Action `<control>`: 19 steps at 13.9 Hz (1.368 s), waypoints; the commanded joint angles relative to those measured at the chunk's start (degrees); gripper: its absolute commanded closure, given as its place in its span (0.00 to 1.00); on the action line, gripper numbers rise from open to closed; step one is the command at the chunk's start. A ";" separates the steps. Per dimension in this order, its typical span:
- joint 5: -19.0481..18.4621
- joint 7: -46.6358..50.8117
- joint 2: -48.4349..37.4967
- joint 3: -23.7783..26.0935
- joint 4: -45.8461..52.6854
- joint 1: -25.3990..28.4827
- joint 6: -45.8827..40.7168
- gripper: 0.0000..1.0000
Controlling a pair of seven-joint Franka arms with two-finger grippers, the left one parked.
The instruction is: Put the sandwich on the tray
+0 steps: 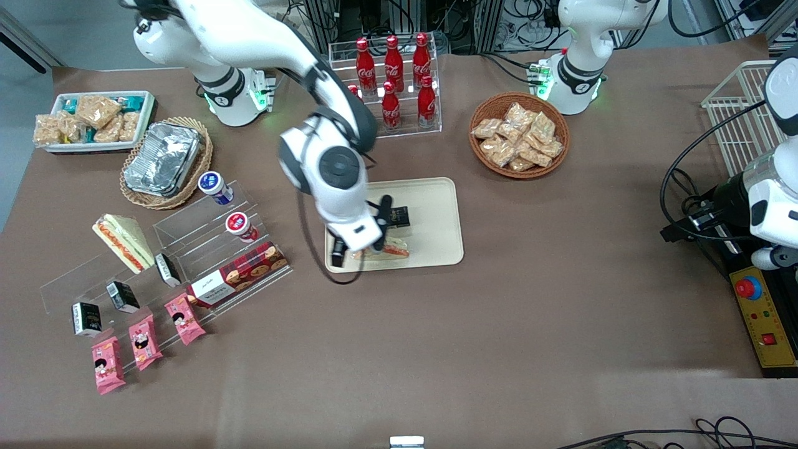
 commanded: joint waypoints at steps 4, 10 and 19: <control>1.00 5.52 -10.70 -0.60 -0.16 -15.11 -7.67 0.00; 0.83 34.50 -18.88 0.01 -0.94 -25.31 -14.53 0.00; 0.74 40.25 -26.54 -0.25 -0.95 -34.91 -15.76 0.00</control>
